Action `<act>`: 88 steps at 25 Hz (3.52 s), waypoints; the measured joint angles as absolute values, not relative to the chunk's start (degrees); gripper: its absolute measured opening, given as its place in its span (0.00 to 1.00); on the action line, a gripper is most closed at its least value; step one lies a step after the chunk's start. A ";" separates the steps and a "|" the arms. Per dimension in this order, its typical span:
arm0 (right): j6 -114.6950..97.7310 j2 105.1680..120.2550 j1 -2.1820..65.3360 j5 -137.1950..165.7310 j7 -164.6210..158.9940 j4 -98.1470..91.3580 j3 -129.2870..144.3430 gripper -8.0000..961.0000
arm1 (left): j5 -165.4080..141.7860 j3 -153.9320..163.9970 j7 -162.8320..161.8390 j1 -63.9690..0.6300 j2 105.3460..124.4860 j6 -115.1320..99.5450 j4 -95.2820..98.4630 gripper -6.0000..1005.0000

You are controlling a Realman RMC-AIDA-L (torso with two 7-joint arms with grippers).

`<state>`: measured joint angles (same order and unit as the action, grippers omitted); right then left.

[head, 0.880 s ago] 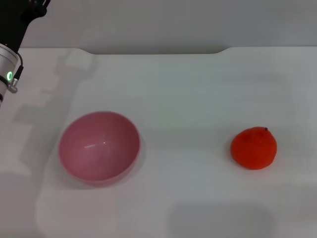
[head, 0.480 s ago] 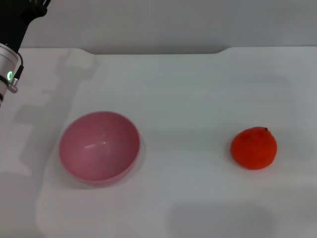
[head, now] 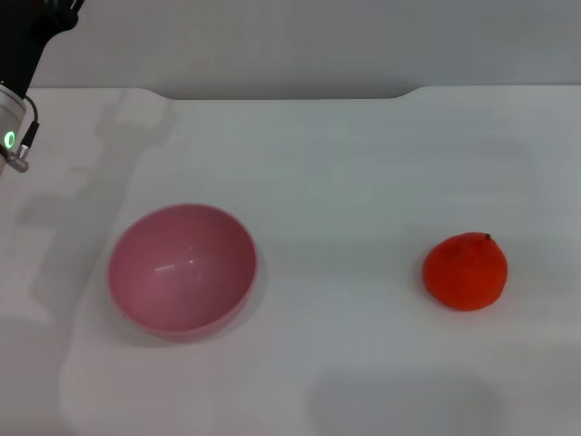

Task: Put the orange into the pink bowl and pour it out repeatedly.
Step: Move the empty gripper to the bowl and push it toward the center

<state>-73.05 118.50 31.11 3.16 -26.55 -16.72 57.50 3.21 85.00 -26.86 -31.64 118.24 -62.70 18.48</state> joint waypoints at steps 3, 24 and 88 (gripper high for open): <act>-73.05 118.57 31.09 3.16 -27.57 -16.56 57.54 0.55 | 2.12 84.99 -28.76 -31.60 117.98 -62.66 18.61 0.83; -72.84 118.73 31.33 3.51 -28.78 -14.88 58.01 0.55 | -57.93 75.35 -88.44 -31.95 106.52 -63.18 42.04 0.83; -72.41 118.47 31.55 3.61 -28.82 -14.86 58.01 0.55 | -154.60 63.18 -147.00 -39.02 116.32 -86.79 59.70 0.80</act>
<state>-72.41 118.47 31.55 3.61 -28.82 -14.86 58.01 -154.60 63.18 -147.00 -39.02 116.32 -86.79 59.70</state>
